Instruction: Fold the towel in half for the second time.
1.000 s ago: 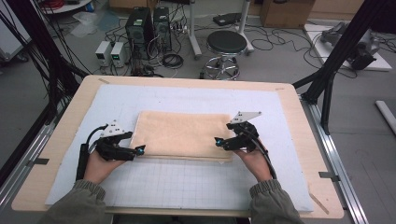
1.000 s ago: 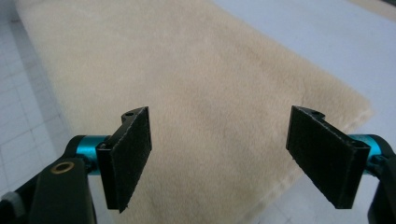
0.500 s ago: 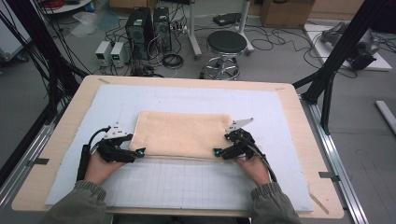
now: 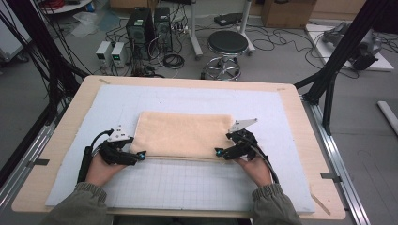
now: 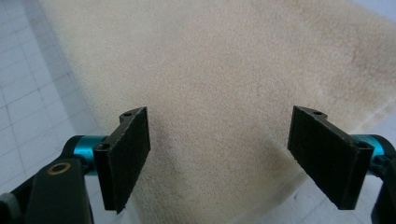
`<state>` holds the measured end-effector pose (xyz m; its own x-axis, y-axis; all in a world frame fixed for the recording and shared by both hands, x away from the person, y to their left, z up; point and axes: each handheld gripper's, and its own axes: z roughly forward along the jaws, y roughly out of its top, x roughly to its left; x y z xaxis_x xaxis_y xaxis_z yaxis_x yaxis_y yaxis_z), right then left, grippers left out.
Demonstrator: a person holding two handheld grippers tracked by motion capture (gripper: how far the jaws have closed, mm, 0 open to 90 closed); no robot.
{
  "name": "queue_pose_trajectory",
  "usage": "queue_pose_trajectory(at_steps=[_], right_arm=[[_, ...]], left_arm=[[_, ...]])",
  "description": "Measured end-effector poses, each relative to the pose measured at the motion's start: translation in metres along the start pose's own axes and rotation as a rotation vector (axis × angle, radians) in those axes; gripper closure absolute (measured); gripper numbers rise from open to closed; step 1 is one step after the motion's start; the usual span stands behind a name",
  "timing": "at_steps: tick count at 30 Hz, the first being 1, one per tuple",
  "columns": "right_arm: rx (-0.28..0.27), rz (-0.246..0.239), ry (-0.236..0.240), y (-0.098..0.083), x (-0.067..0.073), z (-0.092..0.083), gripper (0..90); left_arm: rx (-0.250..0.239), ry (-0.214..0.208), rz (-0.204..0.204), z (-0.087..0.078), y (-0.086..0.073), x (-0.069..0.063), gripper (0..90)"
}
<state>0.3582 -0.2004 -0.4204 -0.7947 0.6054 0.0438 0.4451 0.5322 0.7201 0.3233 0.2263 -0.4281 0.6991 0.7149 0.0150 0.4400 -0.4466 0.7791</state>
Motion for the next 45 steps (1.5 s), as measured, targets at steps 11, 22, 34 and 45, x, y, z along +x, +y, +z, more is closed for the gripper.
queue_pose_trajectory(at_steps=[11, 22, 34, 45], right_arm=[[-0.082, -0.026, -0.021, 0.004, 0.008, -0.026, 19.8], [-0.111, -0.002, -0.043, -0.009, 0.009, -0.043, 17.1], [-0.135, 0.024, -0.062, -0.026, 0.011, -0.057, 12.7], [-0.148, 0.027, -0.065, -0.038, 0.015, -0.065, 12.4]], left_arm=[[-0.071, -0.007, -0.002, -0.016, 0.006, -0.006, 22.6], [-0.109, -0.008, 0.002, -0.034, 0.005, -0.013, 20.7], [-0.112, -0.009, 0.008, -0.048, -0.002, -0.024, 17.8], [-0.123, -0.01, -0.013, -0.056, -0.01, -0.026, 16.0]])
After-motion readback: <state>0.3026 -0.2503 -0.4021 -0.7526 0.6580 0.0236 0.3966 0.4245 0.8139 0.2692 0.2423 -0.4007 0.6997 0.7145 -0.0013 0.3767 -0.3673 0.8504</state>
